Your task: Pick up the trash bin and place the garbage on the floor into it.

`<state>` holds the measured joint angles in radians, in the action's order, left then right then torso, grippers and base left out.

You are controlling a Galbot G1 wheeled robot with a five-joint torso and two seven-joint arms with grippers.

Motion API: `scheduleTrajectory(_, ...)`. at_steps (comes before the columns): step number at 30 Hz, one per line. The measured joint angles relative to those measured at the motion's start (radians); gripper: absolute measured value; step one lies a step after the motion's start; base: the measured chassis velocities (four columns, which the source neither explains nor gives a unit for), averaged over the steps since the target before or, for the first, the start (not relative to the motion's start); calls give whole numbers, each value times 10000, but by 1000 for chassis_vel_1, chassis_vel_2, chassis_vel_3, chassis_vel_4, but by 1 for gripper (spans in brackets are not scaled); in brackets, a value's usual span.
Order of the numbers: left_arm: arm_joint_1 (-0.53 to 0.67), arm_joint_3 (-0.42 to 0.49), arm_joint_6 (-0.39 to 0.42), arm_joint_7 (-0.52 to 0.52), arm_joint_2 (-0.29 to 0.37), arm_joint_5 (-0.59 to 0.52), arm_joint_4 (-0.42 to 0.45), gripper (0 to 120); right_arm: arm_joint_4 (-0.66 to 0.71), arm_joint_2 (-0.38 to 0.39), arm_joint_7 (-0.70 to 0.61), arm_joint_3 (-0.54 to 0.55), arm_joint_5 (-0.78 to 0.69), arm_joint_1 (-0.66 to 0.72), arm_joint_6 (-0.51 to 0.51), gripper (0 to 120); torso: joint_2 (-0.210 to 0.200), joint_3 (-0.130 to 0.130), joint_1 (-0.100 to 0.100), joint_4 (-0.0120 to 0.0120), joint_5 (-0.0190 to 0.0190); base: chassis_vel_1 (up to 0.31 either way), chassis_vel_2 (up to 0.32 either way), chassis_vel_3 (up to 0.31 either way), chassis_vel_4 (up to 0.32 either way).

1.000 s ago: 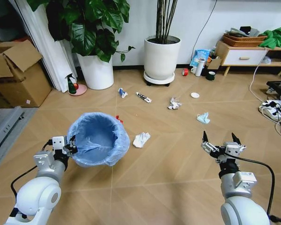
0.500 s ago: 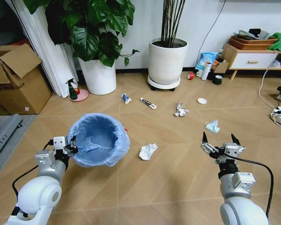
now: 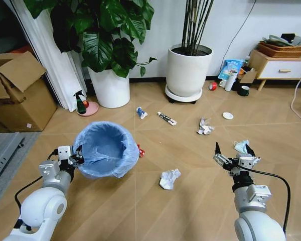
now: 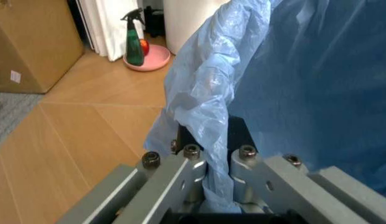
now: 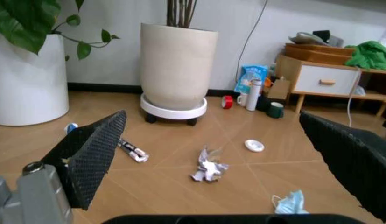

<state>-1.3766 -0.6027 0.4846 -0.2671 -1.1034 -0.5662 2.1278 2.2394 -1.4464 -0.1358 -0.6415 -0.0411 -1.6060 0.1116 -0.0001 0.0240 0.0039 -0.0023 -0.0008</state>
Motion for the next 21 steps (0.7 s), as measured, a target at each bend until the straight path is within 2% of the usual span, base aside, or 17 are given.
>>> scheduleTrajectory(17,25,12,-78,87,-19,46,-59,0,-124,8,16,23,7,33,-19,100,0,1,-1,1,2,-53,236,57,-249)
scheduleTrajectory(21,13,-43,-95,88,-44,42,-82,0,-373,131,13,101,-26,69,12,100,0,1,0,2,3,-68,139,73,-124)
